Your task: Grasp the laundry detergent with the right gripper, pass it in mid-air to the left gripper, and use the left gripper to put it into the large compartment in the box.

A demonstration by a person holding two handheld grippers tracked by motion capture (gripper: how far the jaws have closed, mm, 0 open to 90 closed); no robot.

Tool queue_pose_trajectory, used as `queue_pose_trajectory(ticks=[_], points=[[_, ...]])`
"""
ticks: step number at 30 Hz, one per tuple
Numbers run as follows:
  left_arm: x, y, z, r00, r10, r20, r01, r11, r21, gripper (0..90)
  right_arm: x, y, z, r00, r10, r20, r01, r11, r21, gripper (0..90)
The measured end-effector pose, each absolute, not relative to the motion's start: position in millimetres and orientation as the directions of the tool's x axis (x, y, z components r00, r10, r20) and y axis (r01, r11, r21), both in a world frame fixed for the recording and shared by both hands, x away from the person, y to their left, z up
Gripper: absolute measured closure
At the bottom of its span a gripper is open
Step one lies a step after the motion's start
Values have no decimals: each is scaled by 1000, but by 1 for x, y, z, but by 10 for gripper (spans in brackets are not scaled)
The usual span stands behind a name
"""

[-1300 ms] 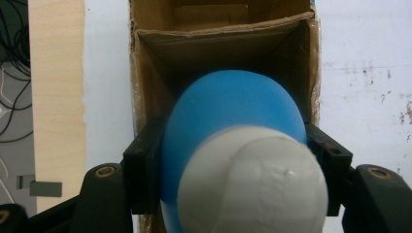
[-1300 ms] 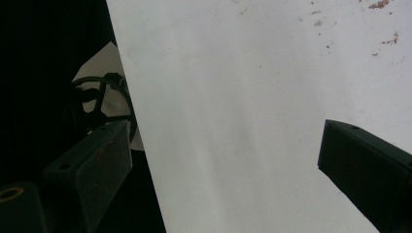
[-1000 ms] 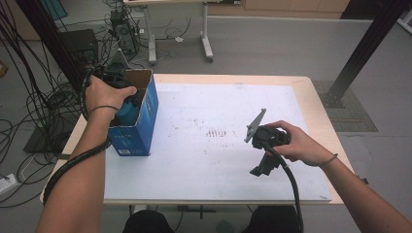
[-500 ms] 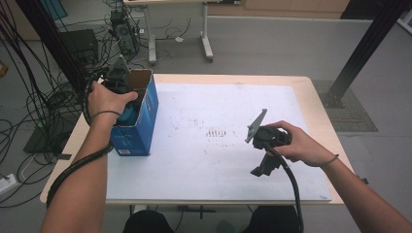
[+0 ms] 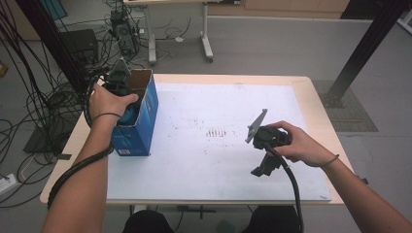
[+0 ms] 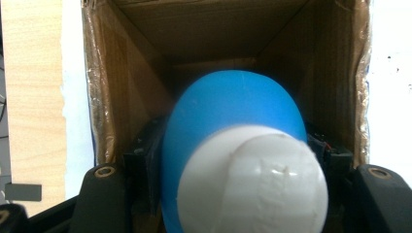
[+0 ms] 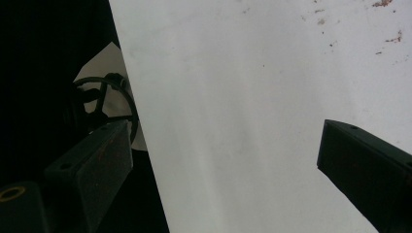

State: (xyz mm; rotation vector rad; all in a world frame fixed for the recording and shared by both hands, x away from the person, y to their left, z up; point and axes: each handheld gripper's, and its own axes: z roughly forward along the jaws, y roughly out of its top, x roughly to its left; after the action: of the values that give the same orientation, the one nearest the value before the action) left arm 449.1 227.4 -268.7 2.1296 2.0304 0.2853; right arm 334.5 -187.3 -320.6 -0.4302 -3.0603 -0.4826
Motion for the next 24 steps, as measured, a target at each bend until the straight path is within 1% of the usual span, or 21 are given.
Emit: queue_pose_trajectory(ticks=[24], points=[[449,230,-269,36,999,4,963,-35,268,372,335,-187,-322,-961,271,59,276,915,294,53]])
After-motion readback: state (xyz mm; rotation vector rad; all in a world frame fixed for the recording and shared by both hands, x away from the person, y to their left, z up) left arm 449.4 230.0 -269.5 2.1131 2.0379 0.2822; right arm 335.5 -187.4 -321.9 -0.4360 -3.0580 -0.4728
